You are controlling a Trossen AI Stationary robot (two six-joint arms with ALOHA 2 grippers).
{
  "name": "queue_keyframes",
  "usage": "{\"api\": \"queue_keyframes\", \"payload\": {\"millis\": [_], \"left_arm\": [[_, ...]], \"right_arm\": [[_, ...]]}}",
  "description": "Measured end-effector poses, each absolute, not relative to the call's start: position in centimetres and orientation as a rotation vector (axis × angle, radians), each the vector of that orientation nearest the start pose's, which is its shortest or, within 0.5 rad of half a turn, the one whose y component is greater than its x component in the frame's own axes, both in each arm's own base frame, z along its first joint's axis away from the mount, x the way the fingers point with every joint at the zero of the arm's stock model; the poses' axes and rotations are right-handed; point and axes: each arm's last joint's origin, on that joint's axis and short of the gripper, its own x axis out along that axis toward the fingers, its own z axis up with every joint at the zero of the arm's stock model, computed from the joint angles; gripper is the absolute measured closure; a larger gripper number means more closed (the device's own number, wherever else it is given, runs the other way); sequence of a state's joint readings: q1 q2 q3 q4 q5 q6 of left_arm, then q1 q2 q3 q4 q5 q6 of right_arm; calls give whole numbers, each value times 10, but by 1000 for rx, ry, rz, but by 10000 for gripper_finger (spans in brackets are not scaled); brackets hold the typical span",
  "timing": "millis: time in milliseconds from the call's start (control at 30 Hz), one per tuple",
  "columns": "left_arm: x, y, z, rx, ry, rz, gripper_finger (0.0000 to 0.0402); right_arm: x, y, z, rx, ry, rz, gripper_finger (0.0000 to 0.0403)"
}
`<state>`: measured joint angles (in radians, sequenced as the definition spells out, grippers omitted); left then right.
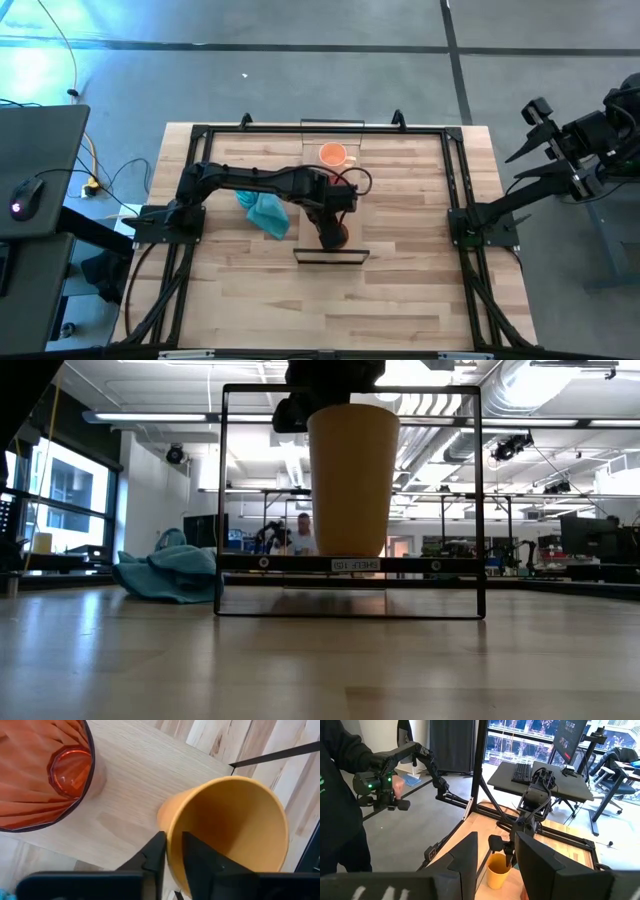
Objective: Stack small to large cups/mugs on shelf
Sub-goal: Put the yellow cup on the shelf, then return to Home Position
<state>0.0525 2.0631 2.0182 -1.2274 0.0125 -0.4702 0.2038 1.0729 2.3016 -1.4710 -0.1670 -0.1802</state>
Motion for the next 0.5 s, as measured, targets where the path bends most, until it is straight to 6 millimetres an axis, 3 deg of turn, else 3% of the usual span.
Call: {"api": "queue_keyframes", "payload": {"millis": [233,500], "left_arm": [[420,22,293,-446,1242,330,288],[420,22,293,-445,1242,336,271]], "right_arm": [[12,7,563,-182,211,390,279],[12,7,563,-182,213,390,279]]}}
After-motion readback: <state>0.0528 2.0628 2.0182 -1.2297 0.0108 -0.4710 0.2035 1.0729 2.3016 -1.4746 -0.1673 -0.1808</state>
